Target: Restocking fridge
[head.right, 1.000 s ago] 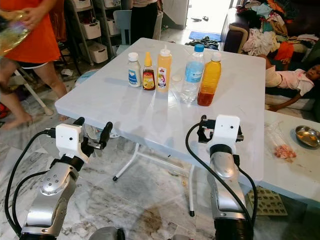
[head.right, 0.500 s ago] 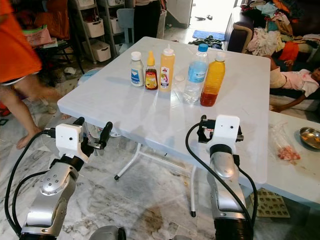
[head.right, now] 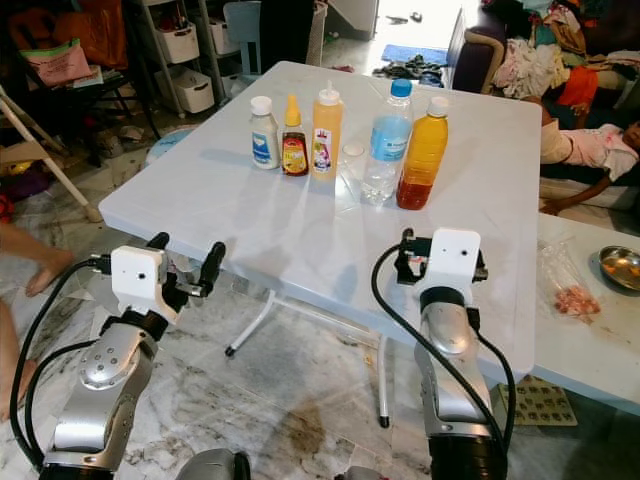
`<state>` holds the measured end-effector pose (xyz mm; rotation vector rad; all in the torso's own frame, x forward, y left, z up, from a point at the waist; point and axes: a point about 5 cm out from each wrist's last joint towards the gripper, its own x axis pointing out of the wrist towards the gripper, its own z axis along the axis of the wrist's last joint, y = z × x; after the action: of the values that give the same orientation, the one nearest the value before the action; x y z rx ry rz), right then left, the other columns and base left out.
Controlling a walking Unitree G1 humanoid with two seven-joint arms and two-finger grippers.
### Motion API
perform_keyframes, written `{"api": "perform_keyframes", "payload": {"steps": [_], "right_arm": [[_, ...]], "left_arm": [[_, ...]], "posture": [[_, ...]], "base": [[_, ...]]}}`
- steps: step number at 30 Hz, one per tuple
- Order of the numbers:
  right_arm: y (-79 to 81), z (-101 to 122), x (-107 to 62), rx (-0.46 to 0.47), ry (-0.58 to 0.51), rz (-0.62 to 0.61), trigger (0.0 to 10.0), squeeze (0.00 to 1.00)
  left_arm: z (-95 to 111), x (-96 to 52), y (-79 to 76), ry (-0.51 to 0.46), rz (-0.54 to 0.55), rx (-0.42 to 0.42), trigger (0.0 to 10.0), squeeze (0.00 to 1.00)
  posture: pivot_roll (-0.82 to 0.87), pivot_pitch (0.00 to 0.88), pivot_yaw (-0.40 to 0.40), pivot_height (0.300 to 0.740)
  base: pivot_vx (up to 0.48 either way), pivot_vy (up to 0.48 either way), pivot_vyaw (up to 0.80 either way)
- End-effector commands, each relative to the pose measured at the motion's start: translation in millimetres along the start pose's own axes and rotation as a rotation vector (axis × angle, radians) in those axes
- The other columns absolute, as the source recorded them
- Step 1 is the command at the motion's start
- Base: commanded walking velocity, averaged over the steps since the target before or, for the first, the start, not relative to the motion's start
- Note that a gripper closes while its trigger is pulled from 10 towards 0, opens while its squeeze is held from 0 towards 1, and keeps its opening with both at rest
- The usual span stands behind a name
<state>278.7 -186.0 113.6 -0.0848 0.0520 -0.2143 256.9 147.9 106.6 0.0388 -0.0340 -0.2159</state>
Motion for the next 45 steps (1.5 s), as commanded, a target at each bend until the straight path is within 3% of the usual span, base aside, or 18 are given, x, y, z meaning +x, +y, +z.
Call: {"api": "perform_keyframes", "payload": {"steps": [1, 11, 12, 18, 32, 39, 45], "right_arm": [[-0.5, 3, 1.8, 0.002, -0.013, -0.006, 10.0, 0.0], [-0.4, 3, 1.7, 0.001, -0.012, -0.008, 10.0, 0.0], [3.5, 5, -4.7, 0.012, -0.029, -0.049, 10.0, 0.0], [5.3, 4, -8.0, 0.021, -0.03, -0.064, 10.0, 0.0], [3.6, 7, -3.2, -0.006, -0.039, -0.047, 10.0, 0.0], [-6.9, 8, -7.9, -0.027, -0.055, -0.052, 10.0, 0.0], [-8.8, 6, -5.6, -0.012, -0.046, -0.054, 10.0, 0.0]], "left_arm": [[1, 0.4, 0.5, -0.006, -0.002, 0.004, 10.0, 0.0], [1, 0.6, 0.5, -0.006, -0.002, 0.002, 10.0, 0.0], [14, 13.4, 3.2, -0.027, -0.052, 0.026, 10.0, 0.0], [20, 18.5, 5.2, -0.04, -0.058, 0.038, 10.0, 0.0], [12, 18.7, 4.8, -0.028, -0.032, 0.027, 10.0, 0.0], [8, 13.0, 19.9, -0.029, 0.079, 0.034, 10.0, 0.0], [2, 8.2, 20.3, -0.016, 0.091, 0.013, 10.0, 0.0]], "posture": [[0.01, 0.0, -0.007, 0.74], [0.0, 0.0, 0.0, 0.74], [-0.01, 0.02, 0.109, 0.74], [0.0, 0.0, 0.096, 0.74], [-0.01, 0.0, 0.055, 0.74], [0.02, 0.0, -0.006, 0.74], [0.02, 0.0, 0.001, 0.74]], "base": [[0.0, 0.0, 0.0], [0.0, 0.0, 0.0], [0.0, 0.0, 0.0], [0.0, 0.0, 0.0], [0.0, 0.0, 0.0], [0.0, 0.0, 0.0], [0.0, 0.0, -0.67]]}}
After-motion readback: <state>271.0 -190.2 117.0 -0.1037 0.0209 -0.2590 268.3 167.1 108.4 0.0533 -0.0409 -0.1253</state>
